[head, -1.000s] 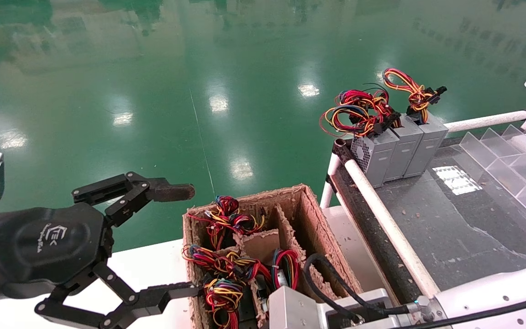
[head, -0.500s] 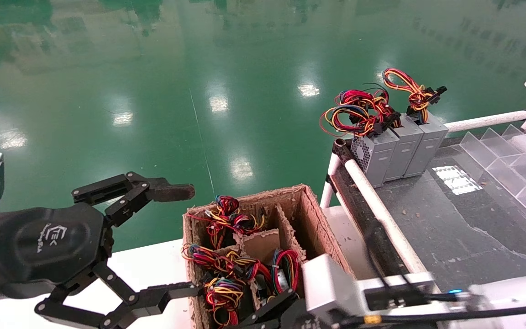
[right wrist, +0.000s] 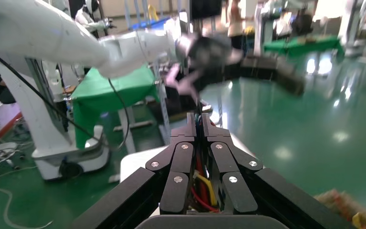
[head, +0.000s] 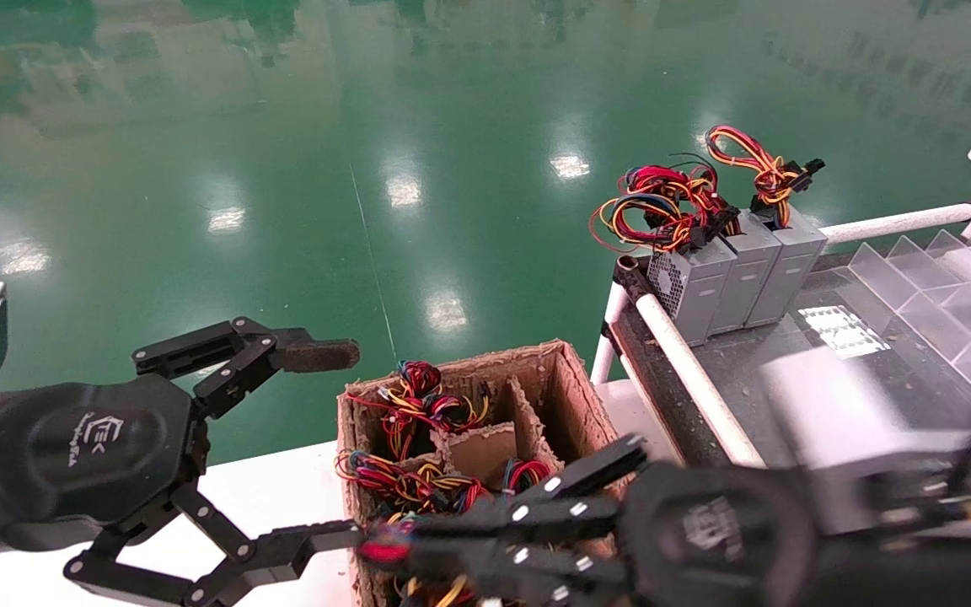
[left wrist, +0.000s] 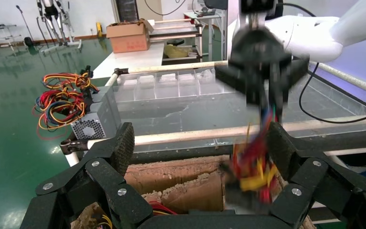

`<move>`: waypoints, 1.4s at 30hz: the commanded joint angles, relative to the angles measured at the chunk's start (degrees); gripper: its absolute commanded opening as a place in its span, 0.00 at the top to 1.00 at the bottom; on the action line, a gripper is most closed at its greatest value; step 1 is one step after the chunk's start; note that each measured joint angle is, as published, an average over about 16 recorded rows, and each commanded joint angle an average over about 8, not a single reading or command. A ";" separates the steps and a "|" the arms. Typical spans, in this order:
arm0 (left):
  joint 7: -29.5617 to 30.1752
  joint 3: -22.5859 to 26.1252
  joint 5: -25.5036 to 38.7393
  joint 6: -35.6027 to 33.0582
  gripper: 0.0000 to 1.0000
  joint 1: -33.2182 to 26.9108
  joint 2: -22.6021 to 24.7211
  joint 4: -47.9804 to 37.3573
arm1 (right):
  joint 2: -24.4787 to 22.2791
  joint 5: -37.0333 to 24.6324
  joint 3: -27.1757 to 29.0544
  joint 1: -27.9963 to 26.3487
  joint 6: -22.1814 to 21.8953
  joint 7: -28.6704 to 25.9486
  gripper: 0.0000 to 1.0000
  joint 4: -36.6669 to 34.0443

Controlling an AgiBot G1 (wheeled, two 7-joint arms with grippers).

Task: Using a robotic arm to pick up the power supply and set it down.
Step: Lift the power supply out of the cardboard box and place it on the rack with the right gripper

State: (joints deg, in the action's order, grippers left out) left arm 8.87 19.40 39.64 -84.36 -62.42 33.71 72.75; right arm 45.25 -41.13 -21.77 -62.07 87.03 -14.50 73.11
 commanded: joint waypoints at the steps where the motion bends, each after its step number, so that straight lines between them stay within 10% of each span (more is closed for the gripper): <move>1: 0.00 0.00 0.00 0.00 0.00 0.00 0.00 0.00 | -0.97 2.00 1.33 -0.31 0.65 0.40 1.00 -0.11; 27: -0.01 0.03 -0.02 0.01 0.00 -0.01 -0.01 0.00 | -6.92 10.35 6.30 -6.46 2.22 2.67 1.00 -4.51; 42: -0.02 0.04 -0.03 0.02 0.00 -0.01 -0.02 0.00 | -15.35 4.92 9.09 -11.07 -0.30 8.34 1.00 -15.76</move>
State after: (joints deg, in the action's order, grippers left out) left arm 8.85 19.44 39.61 -84.34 -62.43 33.70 72.75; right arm 30.16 -36.30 -12.86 -73.26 86.79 -6.10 57.13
